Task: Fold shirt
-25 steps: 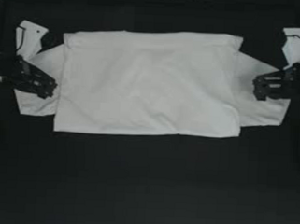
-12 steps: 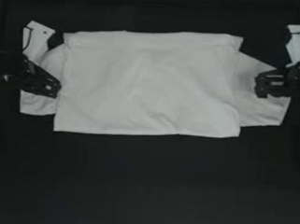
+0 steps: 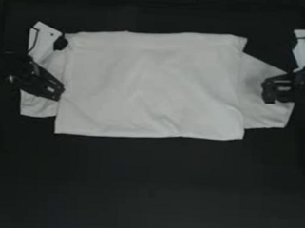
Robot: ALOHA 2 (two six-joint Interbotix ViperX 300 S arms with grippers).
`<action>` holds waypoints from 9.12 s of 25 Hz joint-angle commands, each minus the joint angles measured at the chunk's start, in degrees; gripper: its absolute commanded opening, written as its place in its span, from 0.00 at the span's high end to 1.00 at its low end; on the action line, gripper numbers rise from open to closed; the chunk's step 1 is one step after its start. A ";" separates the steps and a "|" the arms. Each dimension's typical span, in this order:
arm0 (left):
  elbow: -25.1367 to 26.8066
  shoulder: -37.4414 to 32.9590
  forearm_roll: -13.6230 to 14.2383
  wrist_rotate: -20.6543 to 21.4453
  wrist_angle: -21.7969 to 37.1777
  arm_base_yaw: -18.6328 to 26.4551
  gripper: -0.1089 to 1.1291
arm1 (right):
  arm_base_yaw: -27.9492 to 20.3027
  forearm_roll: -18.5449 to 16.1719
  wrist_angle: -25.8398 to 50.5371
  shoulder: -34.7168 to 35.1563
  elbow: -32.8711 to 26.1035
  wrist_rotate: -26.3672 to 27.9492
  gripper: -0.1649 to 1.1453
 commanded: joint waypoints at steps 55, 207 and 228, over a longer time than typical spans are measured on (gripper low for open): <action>-18.11 -8.17 4.83 2.55 3.08 -8.79 0.87 | 9.40 1.32 0.62 1.49 -21.36 -6.15 0.82; -20.48 7.38 -7.65 47.37 -1.05 -24.26 0.09 | 26.19 14.59 0.35 14.33 -24.79 -68.91 0.13; -20.04 12.30 -7.65 47.46 -3.43 -23.29 0.10 | 26.46 15.21 -3.43 20.04 -23.82 -68.03 0.13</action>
